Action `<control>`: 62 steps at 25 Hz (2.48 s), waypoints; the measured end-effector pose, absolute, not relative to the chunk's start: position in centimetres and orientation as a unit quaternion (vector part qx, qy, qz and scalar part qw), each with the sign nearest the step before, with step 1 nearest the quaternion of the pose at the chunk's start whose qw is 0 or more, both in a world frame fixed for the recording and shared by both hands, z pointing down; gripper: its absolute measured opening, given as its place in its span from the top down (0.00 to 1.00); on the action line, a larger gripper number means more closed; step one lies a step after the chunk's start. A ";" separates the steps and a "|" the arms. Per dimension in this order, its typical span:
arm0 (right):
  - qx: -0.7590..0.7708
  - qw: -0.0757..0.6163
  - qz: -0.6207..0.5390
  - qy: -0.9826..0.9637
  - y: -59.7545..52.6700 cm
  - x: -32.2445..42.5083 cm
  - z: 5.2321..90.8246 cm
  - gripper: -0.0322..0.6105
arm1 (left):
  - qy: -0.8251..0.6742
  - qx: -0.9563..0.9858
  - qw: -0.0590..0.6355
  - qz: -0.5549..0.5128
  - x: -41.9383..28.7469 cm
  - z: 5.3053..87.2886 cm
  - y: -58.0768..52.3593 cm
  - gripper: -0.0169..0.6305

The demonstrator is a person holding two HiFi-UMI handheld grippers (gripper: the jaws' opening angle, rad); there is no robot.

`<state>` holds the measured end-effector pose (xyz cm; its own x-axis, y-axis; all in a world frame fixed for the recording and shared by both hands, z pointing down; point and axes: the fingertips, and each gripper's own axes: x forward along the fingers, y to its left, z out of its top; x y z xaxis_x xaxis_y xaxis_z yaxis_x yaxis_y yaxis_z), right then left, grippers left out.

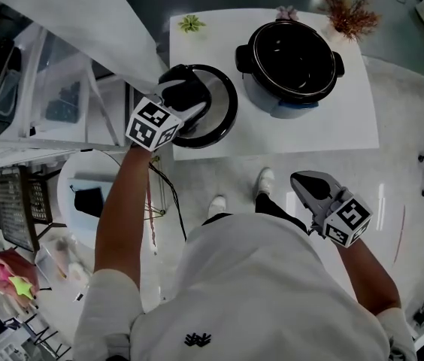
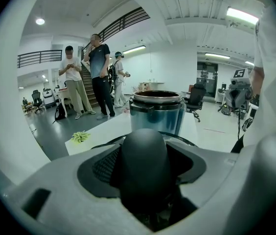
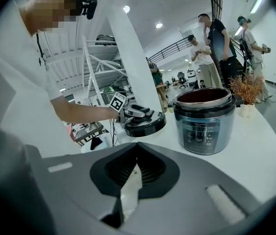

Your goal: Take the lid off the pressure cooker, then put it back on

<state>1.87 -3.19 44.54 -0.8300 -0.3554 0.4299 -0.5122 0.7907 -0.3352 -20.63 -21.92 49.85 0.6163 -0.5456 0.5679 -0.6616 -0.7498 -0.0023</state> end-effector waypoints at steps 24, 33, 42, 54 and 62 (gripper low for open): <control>0.272 0.191 0.244 -0.911 -1.5 4.3 45.6 0.93 | -0.344 0.881 0.103 0.308 -17.6 58.0 -22.1 0.53; 0.279 0.199 0.252 -0.905 -1.0 4.8 46.1 0.93 | -0.349 0.880 0.102 0.307 -17.6 59.6 -22.1 0.53; 0.279 0.199 0.259 -0.903 -0.9 4.7 46.5 0.93 | -0.350 0.878 0.095 0.312 -17.6 60.6 -21.7 0.53; 0.277 0.193 0.262 -0.904 -1.0 4.4 46.8 0.93 | -0.359 0.878 0.098 0.300 -17.6 60.7 -21.7 0.52; 0.274 0.192 0.262 -0.905 -1.1 4.1 46.7 0.93 | -0.362 0.881 0.098 0.288 -17.4 59.5 -21.8 0.48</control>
